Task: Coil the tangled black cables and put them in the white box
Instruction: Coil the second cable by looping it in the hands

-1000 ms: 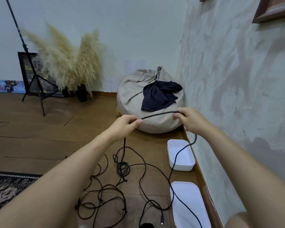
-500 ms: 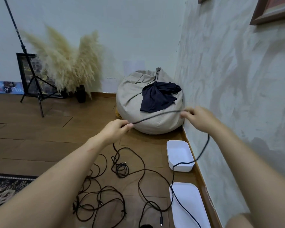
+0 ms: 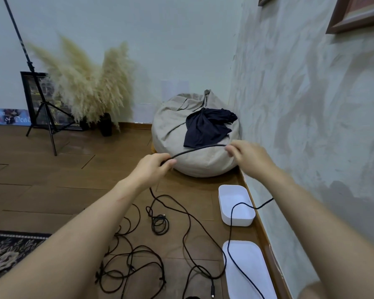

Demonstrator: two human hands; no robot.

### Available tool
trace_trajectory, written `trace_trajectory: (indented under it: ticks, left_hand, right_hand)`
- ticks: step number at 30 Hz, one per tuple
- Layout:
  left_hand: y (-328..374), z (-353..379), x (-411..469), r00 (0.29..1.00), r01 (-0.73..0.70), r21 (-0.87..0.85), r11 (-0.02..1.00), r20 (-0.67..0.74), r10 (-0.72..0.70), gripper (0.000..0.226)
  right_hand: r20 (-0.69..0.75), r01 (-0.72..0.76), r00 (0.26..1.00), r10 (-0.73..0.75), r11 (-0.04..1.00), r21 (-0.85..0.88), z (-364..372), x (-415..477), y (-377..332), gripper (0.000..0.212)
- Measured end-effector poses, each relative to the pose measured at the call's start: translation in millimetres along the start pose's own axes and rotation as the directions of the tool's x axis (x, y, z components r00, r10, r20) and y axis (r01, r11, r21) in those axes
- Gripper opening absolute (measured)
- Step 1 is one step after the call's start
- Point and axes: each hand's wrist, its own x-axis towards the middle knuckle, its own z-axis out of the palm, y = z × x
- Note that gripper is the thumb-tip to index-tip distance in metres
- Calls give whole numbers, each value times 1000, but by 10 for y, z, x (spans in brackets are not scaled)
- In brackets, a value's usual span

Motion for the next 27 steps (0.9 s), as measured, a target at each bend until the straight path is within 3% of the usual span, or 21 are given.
trace_trajectory:
  ticks: [2, 4, 6, 7, 9, 11, 14, 16, 18, 19, 21, 22, 25, 27]
  left_hand:
    - [-111, -13, -32, 998, 19, 84, 996, -61, -14, 35]
    - [-68, 14, -23, 992, -39, 149, 988, -113, 57, 35]
    - [130, 69, 20, 971, -168, 191, 967, -136, 195, 33]
    - [262, 106, 36, 955, -234, 205, 950, -136, 265, 31]
    - [451, 151, 47, 931, -310, 210, 927, -129, 341, 29]
    - [369, 166, 71, 946, -285, 134, 949, -119, 301, 32]
    - [-27, 102, 63, 994, -87, 72, 994, -54, 91, 34]
    - [-207, 65, 41, 998, 30, 93, 995, -54, -25, 31]
    - [-210, 48, 52, 995, 69, 54, 996, -80, -65, 33]
    - [-153, 33, 67, 994, 54, 28, 998, -100, -51, 33]
    - [38, 6, 89, 992, -41, 40, 998, -118, 45, 33]
    - [155, 14, 96, 986, -103, 70, 992, -121, 111, 31]
    - [439, 84, 70, 968, -231, 108, 967, -76, 240, 26]
    - [371, 127, 60, 975, -217, 38, 975, -29, 218, 32]
  right_hand:
    - [64, -81, 994, 84, 996, -47, -14, -8, 149, 32]
    - [191, -61, 979, 68, 997, -44, -7, -58, 122, 24]
    - [238, 46, 970, -51, 999, 27, 31, -98, -69, 58]
    - [254, 94, 961, -109, 993, 72, 58, -91, -171, 60]
    - [278, 147, 940, -196, 971, 187, 120, -80, -352, 31]
    - [177, 180, 959, -220, 959, 220, 95, -47, -377, 24]
    - [-40, 99, 995, -93, 982, 164, -75, 0, -129, 30]
    - [23, -29, 999, 28, 999, 42, -125, -8, 62, 31]
    - [230, -96, 966, 119, 990, -106, -59, -26, 168, 25]
    - [303, -108, 944, 132, 990, -95, -12, -40, 168, 25]
    - [349, -108, 934, 80, 992, 61, 32, -71, 47, 58]
    - [367, -111, 929, 44, 981, 161, 57, -69, -42, 64]
    - [447, -36, 880, -160, 916, 399, 187, -91, -290, 29]
    - [359, 33, 911, -202, 904, 426, 183, -77, -330, 32]
